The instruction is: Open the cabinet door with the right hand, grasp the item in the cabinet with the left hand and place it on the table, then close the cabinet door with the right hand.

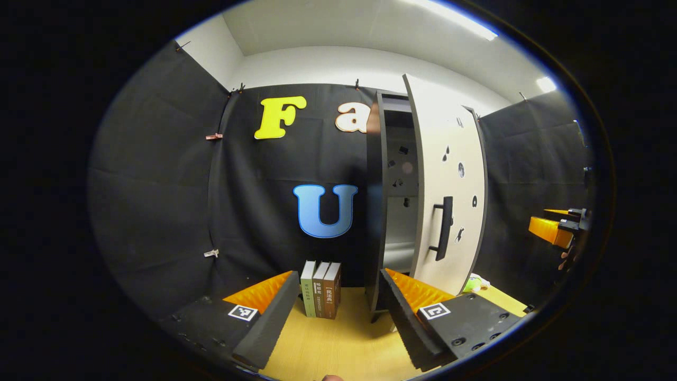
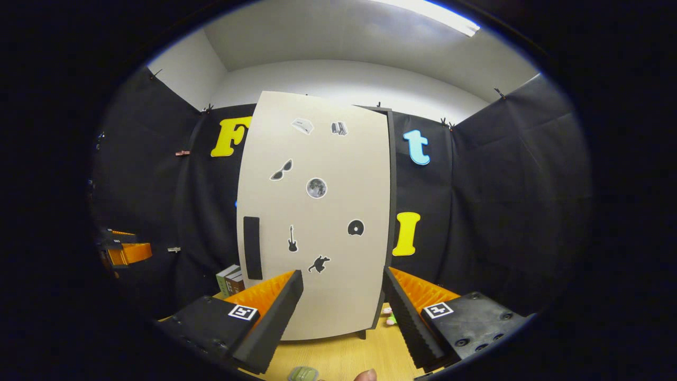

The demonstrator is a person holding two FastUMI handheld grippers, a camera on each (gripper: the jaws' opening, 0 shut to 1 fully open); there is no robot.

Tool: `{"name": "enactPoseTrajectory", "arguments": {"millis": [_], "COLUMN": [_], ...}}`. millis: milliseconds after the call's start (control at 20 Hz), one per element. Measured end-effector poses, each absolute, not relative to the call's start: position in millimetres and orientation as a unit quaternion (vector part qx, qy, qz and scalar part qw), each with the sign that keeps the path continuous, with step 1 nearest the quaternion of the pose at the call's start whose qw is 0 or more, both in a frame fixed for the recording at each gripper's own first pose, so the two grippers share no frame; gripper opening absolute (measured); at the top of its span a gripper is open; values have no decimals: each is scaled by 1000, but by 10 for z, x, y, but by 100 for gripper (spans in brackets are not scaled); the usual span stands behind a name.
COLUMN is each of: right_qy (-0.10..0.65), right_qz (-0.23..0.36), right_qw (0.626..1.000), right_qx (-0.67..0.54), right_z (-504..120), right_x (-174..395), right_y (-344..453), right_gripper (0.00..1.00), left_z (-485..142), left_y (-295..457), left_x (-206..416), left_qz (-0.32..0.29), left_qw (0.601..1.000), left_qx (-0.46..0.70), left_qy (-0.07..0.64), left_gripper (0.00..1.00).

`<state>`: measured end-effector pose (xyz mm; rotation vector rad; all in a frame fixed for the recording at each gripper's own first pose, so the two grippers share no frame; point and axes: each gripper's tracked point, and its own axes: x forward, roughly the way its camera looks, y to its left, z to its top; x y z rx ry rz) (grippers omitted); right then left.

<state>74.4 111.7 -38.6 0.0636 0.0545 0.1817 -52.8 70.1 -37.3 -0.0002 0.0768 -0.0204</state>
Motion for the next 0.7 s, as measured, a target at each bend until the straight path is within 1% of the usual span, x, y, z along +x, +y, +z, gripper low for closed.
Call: {"name": "enactPoseTrajectory", "arguments": {"millis": [700], "right_qy": [31], "right_qz": [80], "right_qw": [996], "right_qx": [35], "right_z": [-364], "right_x": [571], "right_y": [803], "right_gripper": [98], "left_z": [-366], "left_y": [442], "left_x": [-493], "left_qz": [-25], "left_qw": [999], "left_qx": [7], "left_qy": [38], "left_gripper": [95]}}
